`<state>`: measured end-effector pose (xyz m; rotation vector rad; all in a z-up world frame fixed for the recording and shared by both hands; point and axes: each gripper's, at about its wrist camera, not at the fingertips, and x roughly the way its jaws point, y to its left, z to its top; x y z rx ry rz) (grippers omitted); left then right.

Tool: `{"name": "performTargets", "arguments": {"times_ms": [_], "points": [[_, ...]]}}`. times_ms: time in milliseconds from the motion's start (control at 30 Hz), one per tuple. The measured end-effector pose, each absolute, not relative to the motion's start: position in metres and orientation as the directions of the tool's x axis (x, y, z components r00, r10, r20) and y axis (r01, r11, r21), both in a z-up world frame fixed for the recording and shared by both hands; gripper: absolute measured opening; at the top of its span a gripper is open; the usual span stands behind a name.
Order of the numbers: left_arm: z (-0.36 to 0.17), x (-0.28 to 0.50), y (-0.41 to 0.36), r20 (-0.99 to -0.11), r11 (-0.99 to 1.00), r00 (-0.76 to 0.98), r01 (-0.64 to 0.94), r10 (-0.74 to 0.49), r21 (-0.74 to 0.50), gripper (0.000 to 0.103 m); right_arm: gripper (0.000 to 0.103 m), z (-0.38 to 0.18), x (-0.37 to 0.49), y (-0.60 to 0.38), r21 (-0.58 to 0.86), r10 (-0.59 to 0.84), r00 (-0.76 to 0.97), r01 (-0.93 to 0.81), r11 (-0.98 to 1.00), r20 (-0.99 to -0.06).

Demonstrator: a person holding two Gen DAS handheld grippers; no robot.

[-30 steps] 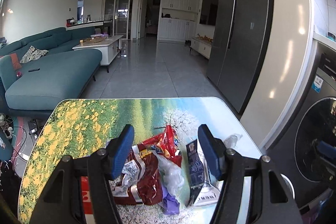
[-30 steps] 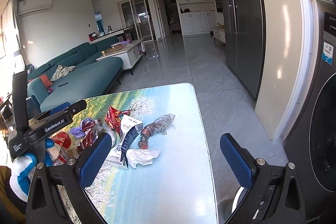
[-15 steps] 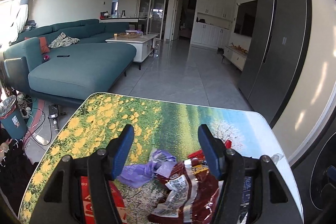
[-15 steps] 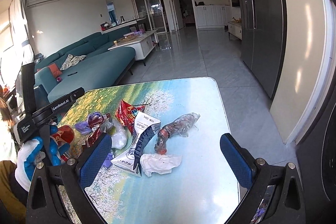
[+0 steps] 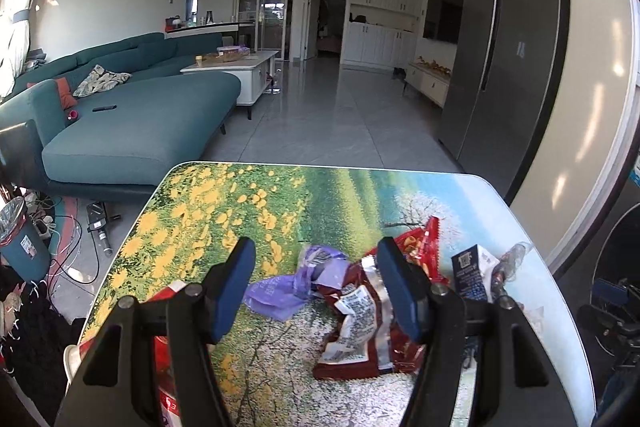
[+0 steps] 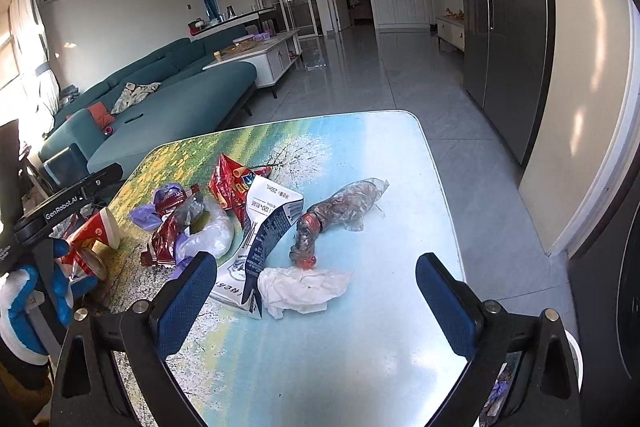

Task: Collect trash
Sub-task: 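Grasp the brown snack bag with the left tool while the right tool grasps a crumpled white tissue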

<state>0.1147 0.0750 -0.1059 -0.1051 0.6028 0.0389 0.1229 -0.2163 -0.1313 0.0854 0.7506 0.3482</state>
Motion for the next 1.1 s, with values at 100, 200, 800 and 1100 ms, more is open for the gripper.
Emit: {"name": "performTargets", "arguments": {"times_ms": [100,200,800,1100], "points": [[-0.113,0.120,0.057,-0.622,0.990,0.775,0.029,-0.110,-0.139,0.061,0.082,-0.140,0.127,-0.215,0.206,0.350,0.653,-0.290,0.935,-0.672],[-0.127,0.128,0.042,-0.680,0.977,0.705,0.098,-0.201,-0.187,0.061,0.070,-0.149,0.131,-0.213,0.216,0.370,0.623,-0.311,0.926,-0.690],[-0.173,0.149,0.063,-0.751,0.909,0.539,0.069,-0.381,-0.412,0.019,0.018,-0.194,0.155,-0.194,0.178,0.368,0.502,-0.385,0.906,-0.783],[-0.143,0.120,0.074,-0.695,0.883,0.583,0.087,-0.421,-0.461,0.011,0.013,-0.172,0.123,-0.214,0.208,0.395,0.556,-0.370,0.905,-0.731]]}}
